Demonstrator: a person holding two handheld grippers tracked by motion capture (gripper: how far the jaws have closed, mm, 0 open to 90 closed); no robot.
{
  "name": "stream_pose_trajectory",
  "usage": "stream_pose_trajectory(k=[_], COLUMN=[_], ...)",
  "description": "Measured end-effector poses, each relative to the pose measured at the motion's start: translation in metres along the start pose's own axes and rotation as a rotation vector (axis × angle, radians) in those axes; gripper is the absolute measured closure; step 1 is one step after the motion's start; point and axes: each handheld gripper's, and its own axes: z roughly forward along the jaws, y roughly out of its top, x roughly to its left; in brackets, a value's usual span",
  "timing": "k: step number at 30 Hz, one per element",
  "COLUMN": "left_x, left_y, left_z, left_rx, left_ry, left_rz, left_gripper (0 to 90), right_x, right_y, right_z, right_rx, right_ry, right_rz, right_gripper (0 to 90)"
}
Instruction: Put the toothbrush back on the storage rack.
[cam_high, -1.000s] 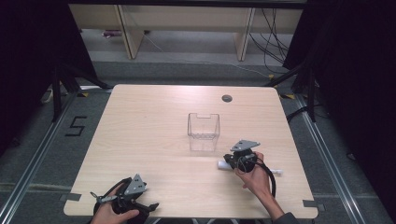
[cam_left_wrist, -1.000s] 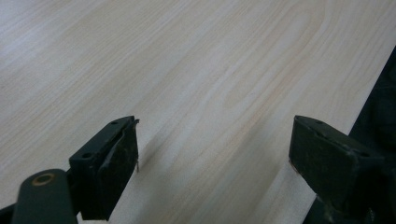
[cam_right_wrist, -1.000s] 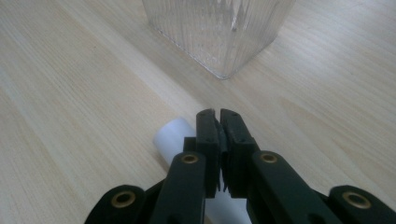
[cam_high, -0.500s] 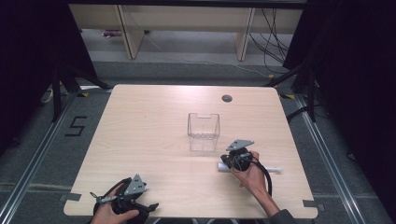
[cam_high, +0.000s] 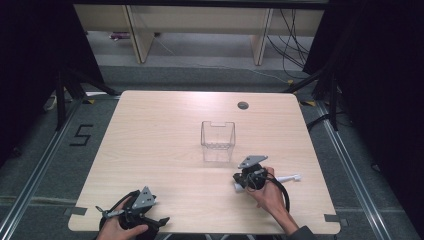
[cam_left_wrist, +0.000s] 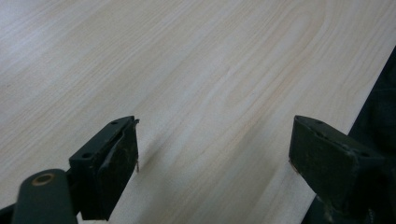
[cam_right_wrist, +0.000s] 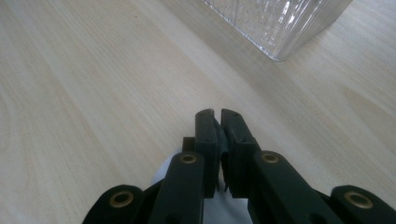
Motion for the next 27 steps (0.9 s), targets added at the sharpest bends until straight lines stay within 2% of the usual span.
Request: stream_pose_trajectory(k=[1,3,5,7,9,11,14,15,16,17,18,19,20,22,23,25,26,27], left_x=[0.000,0.000,0.000,0.000,0.001,0.000,0.000,0.000,-0.001,0.000,0.000,0.000,0.000,0.000,0.001,0.001,0.000,0.000], left_y=[0.000,0.000,0.000,0.000,0.000,0.000,0.000,0.000,-0.001,-0.001,-0.001,-0.001,0.000,0.000,0.000,0.000,0.000,0.000], left_z=[0.001,0.001,0.001,0.001,0.001,0.001,0.001,0.001,0.001,0.001,0.000,0.000,0.000,0.000,0.000,0.000,0.001,0.000], left_rx=[-0.003,0.000,0.002,0.001,0.002,-0.002,0.002,0.002,-0.008,-0.003,-0.001,-0.001,0.000,0.001,0.003,0.001,-0.003,-0.001], left_ry=[0.009,0.008,0.009,0.008,0.005,0.004,0.009,0.010,0.003,0.013,0.013,0.012,0.006,0.010,0.009,0.011,0.007,0.007], left_rz=[-0.002,0.001,0.002,-0.001,-0.014,-0.006,-0.001,-0.005,-0.028,-0.015,-0.015,-0.014,-0.002,0.002,0.004,-0.001,-0.018,-0.010], left_gripper=[15.1,15.1,15.1,15.1,15.1,15.1,15.1,15.1,15.1,15.2,15.1,15.1,15.1,15.2,15.2,15.1,15.1,15.2], right_x=[0.002,0.003,0.007,0.009,0.012,0.015,0.018,0.019,0.024,0.023,0.027,0.026,0.027,0.029,0.030,0.032,0.032,0.034], right_y=[-0.001,-0.002,-0.005,-0.007,-0.007,-0.007,-0.008,-0.008,-0.009,-0.009,-0.010,-0.011,-0.012,-0.014,-0.015,-0.016,-0.017,-0.019], right_z=[0.000,-0.004,-0.005,-0.005,-0.005,-0.006,-0.005,-0.006,-0.007,-0.007,-0.008,-0.009,-0.007,-0.010,-0.011,-0.014,-0.015,-0.015], right_rx=[-0.005,0.011,0.006,0.028,0.030,0.046,0.040,0.053,0.070,0.069,0.060,0.065,0.054,0.077,0.079,0.093,0.077,0.069], right_ry=[0.013,0.025,0.028,0.045,0.056,0.057,0.056,0.063,0.068,0.078,0.074,0.078,0.071,0.091,0.095,0.097,0.098,0.102], right_rz=[0.015,-0.001,0.007,-0.008,0.001,-0.007,-0.009,-0.009,0.016,-0.007,0.017,-0.017,-0.018,-0.005,-0.017,-0.003,-0.030,-0.002], right_gripper=[85.9,86.0,85.9,85.9,85.8,85.8,85.7,85.8,85.7,85.7,85.6,85.6,85.5,85.5,85.5,85.5,85.5,85.5])
